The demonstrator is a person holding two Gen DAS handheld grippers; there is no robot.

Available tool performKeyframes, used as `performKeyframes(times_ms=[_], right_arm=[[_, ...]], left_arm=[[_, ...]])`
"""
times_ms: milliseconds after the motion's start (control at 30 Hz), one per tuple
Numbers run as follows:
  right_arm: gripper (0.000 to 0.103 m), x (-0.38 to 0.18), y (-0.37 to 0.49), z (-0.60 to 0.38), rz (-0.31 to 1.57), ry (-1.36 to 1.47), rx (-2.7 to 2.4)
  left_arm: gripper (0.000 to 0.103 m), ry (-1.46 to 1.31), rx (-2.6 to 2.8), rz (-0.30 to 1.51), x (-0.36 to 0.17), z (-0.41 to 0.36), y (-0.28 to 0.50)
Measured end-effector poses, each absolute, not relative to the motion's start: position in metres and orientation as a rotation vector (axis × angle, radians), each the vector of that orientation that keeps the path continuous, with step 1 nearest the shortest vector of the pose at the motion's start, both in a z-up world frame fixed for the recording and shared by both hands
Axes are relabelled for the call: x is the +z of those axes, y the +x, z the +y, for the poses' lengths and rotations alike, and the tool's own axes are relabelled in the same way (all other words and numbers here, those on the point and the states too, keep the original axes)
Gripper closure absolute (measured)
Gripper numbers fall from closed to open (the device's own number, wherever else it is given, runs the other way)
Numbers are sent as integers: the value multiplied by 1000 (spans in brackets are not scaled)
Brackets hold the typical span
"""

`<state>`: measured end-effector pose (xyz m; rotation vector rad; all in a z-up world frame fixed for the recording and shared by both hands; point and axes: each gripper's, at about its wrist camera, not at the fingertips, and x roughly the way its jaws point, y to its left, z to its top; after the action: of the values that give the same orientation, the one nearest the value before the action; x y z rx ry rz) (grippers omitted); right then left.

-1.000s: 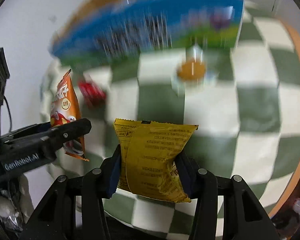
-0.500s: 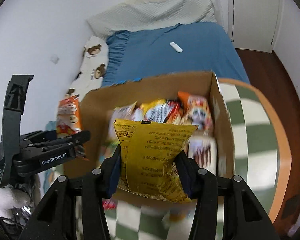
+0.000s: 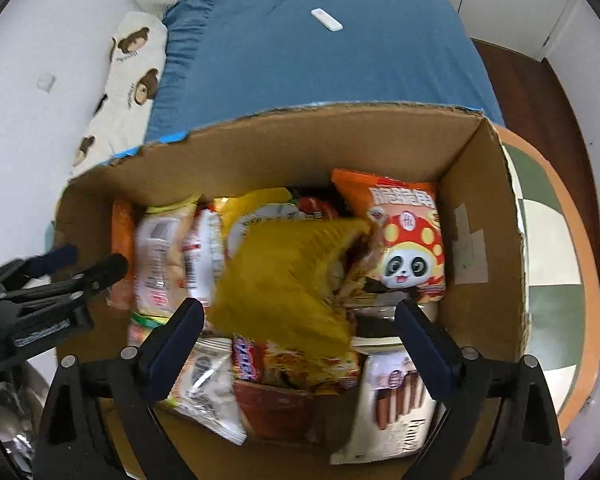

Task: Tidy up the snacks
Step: 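Carry both bags into the box and open both tools, then withdraw both tools from the box toward the last snacks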

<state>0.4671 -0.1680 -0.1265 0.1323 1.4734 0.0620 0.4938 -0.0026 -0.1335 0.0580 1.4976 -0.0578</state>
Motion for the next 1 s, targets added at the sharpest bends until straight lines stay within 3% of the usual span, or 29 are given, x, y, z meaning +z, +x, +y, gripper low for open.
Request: performKeyframes(times_ms=[333,1000], right_arm=[[5,-116,445,-170,1466,86,51],[5,-40,346,-160,1199,16,26]], left_arm=[[5,-8,-51,1493,-130,-3,479],[5,-64,-49,1213,-62,15,359]])
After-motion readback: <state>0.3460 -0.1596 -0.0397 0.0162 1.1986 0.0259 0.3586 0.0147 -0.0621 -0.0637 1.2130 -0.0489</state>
